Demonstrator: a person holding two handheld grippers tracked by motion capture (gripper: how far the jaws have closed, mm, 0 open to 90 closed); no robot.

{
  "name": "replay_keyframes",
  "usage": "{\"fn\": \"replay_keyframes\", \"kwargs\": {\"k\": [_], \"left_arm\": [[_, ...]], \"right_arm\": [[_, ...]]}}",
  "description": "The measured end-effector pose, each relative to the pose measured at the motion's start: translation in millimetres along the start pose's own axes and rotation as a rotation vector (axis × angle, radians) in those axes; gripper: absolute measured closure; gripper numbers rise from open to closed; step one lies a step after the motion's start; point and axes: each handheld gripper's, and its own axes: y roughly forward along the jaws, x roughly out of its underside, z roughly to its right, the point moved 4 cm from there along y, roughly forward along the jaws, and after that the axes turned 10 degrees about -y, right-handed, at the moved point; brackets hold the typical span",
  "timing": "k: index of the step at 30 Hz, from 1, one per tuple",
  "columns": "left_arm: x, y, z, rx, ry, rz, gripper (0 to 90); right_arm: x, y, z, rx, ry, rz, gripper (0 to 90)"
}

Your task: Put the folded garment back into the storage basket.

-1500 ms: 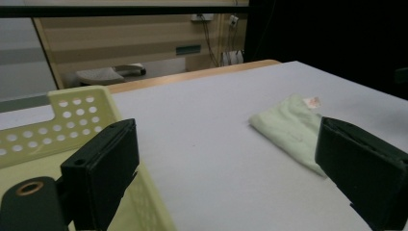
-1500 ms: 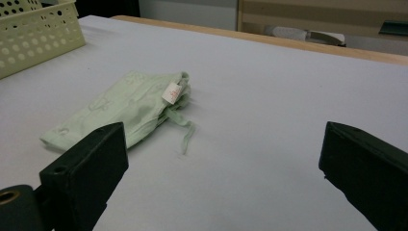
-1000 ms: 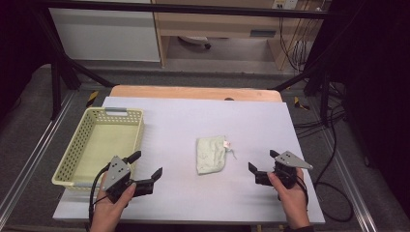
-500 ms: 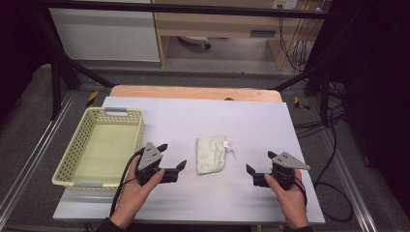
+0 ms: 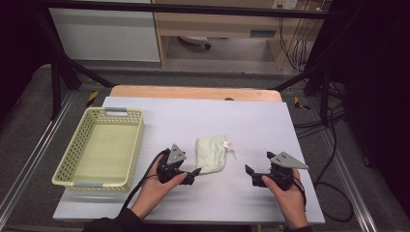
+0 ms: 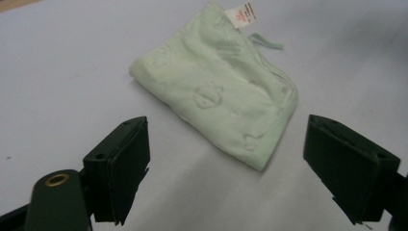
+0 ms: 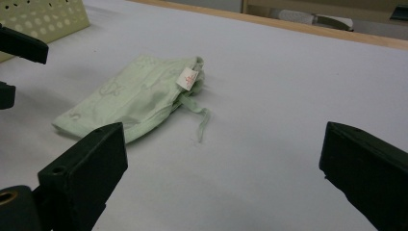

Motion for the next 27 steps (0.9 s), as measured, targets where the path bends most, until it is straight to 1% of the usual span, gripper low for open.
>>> {"fn": "replay_keyframes", "kwargs": {"k": [2,4,5,7,8,11,14,17,19,20,23,25,26,27], "left_arm": [[1.7,3.0,1.8,-0.003,0.021,-0.010,17.8],[4.6,5.9,2.8,-0.019,0.038,-0.036,21.8],[6.2,7.3,3.5,-0.014,0.036,-0.047,23.8],[8.7,9.3,5.2,0.003,0.036,-0.064,32.8],[9.5,10.4,6.3,0.008,0.040,-0.069,35.3],[10.5,14.9,7.9,0.007,0.043,-0.068,39.1],[12.7,21.9,9.4,0.016,0.027,-0.089,43.1],[17.9,29.3,12.2,-0.005,0.067,-0.123,44.5],[18.6,31.0,11.6,-0.009,0.056,-0.108,45.2],[18.2,31.5,11.7,-0.009,0.060,-0.103,48.0],[18.0,32.6,13.5,0.009,0.078,-0.093,62.9],[17.7,32.9,13.6,0.016,0.070,-0.094,73.9],[17.4,33.0,13.1,0.019,0.061,-0.095,76.4],[17.0,33.0,11.9,0.025,0.044,-0.099,81.2]], "right_arm": [[0.2,0.8,-1.2,-0.001,-0.003,-0.008,3.4],[0.4,1.6,-1.2,-0.004,-0.005,-0.009,3.5],[0.7,1.7,-0.9,-0.004,-0.004,-0.013,3.6],[1.7,1.5,0.1,0.002,0.003,-0.015,3.6],[2.1,0.8,0.7,0.005,0.006,-0.016,3.6],[1.5,-0.3,1.5,0.004,0.012,-0.011,3.6],[0.9,2.1,0.6,0.001,0.007,-0.019,3.7],[0.4,3.0,-0.7,-0.002,0.003,-0.017,3.7],[1.0,3.1,-1.0,-0.004,0.005,-0.022,3.7],[1.5,3.0,-0.7,-0.004,0.004,-0.023,3.7],[2.0,1.0,0.1,0.001,0.009,-0.022,3.7],[1.0,1.1,-0.1,-0.001,0.010,-0.020,3.7],[0.6,1.8,-0.4,-0.003,0.008,-0.022,3.8],[0.2,2.8,-1.0,-0.005,0.005,-0.022,3.8]]}}
